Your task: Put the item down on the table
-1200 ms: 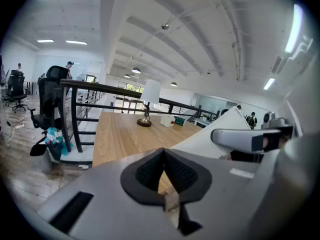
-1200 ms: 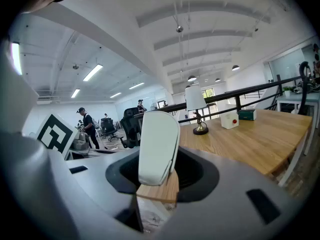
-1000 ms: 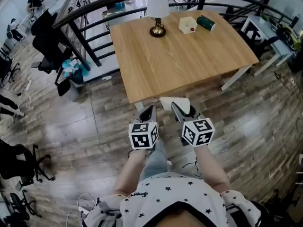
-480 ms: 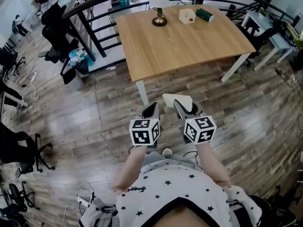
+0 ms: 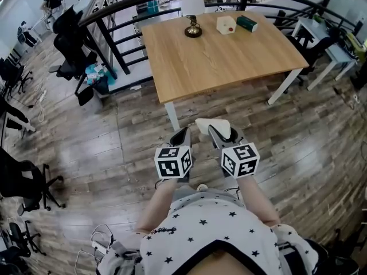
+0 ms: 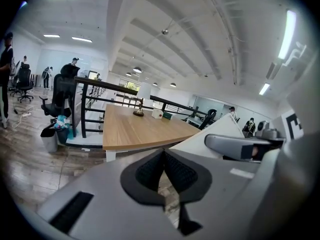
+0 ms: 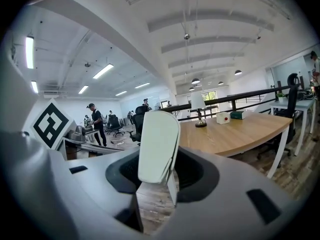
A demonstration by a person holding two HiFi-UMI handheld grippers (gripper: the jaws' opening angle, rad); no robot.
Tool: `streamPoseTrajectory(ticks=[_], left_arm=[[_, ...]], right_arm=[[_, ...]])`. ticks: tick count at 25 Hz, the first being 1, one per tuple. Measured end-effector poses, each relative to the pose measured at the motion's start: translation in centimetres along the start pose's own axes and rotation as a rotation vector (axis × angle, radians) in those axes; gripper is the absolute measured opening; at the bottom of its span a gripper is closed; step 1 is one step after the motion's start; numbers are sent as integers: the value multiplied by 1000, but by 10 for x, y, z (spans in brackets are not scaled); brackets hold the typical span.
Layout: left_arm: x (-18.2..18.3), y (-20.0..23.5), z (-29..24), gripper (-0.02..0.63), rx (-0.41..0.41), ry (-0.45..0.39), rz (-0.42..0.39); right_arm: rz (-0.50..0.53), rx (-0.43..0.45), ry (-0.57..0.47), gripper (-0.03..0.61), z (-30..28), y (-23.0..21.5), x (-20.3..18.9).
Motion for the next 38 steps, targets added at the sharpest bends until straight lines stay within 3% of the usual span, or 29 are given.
streamPoseTrajectory(ticks=[20, 38], left_arm=[[8, 5, -44, 11, 13, 9, 51], [117, 75, -195, 11, -49, 14, 48]], right_arm=[[-65, 5, -25, 146, -28, -45, 11], [-43, -69, -36, 146, -171, -131, 93]])
Point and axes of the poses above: the fingertips, and each gripper's own axes: z backward along the fingers, y to its left, x out of its top, the point moved 5 cm from there along z, backward along the fingers, and after that the axes turned 3 degrees about x, right-handed, at the moved point
